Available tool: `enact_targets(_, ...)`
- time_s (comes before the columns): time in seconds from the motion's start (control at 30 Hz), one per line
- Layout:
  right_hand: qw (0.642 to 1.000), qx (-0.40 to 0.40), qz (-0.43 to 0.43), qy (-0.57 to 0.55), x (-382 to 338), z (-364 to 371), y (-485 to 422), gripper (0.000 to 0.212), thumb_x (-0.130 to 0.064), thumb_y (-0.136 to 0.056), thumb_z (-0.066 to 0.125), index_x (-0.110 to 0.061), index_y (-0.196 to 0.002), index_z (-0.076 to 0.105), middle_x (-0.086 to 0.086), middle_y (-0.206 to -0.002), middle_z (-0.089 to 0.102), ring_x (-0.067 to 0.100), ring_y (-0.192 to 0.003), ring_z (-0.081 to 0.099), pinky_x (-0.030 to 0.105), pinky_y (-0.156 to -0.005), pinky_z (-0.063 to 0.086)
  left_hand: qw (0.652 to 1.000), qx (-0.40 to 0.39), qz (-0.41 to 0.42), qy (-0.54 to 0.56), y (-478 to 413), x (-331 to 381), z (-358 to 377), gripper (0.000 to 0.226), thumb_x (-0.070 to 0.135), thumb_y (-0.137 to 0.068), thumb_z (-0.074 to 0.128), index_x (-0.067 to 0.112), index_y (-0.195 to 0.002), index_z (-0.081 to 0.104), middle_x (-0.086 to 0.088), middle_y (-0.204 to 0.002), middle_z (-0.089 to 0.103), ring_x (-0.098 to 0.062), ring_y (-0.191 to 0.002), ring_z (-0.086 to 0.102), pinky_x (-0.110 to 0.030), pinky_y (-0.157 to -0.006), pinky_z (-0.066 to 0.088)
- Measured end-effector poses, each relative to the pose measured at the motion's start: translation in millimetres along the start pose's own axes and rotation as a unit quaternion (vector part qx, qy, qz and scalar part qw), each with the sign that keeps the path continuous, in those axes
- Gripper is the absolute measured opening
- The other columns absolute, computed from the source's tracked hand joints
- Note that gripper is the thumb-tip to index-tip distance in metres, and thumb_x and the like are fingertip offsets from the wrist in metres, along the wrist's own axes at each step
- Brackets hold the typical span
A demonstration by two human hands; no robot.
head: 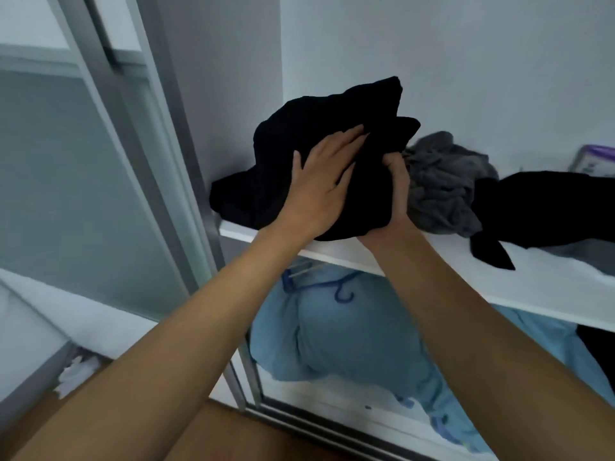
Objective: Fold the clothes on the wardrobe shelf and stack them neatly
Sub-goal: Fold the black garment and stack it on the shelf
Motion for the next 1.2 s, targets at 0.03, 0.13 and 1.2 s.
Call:
enact_targets(0.03,1.0,-0.014,0.001,-0.022,-2.0,-1.4,-21.1,0.037,-0.03,-0.075,0.056,-0.012,-0.102,0.073,0.01,-0.091,0.066,0.022,-0.088,0.067,0.034,-0.089,0.049,0.999,0.0,-0.007,-0.033,-18.5,-6.7,-1.3,0.042,0.022,-0.108,0.035,0.026,-0.149,0.042,0.009,-0.159,0.035,-0.014,-0.149,0.023,-0.064,-0.119,0.001)
enact_targets(0.13,0.997,-0.028,0.017,-0.069,4.5,-10.2,-85.0,0.036,-0.036,-0.079,0.054,-0.012,-0.086,0.08,0.007,-0.081,0.07,0.018,-0.077,0.071,0.026,-0.077,0.055,0.989,0.009,0.008,-0.145,-64.6,-32.9,-3.9,0.044,0.035,-0.104,0.032,0.033,-0.146,0.047,0.014,-0.157,0.038,-0.01,-0.149,0.022,-0.063,-0.118,-0.005)
enact_targets(1.2,0.625,0.075,0.068,0.774,-4.1,-89.0,-83.6,0.036,-0.024,-0.099,0.058,-0.011,-0.132,0.06,0.001,-0.131,0.06,0.011,-0.113,0.054,0.016,-0.089,0.036,0.966,-0.101,-0.208,-0.115,-40.8,-188.3,32.0,0.046,0.03,-0.094,0.05,0.021,-0.139,0.055,-0.001,-0.152,0.046,-0.021,-0.14,0.04,-0.056,-0.123,0.005)
Point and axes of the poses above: each hand's wrist, its own y-axis away from the middle knuckle, its own z-axis out of the palm, x = y × z, the point moved 1 cm from there along -y, towards the middle knuckle
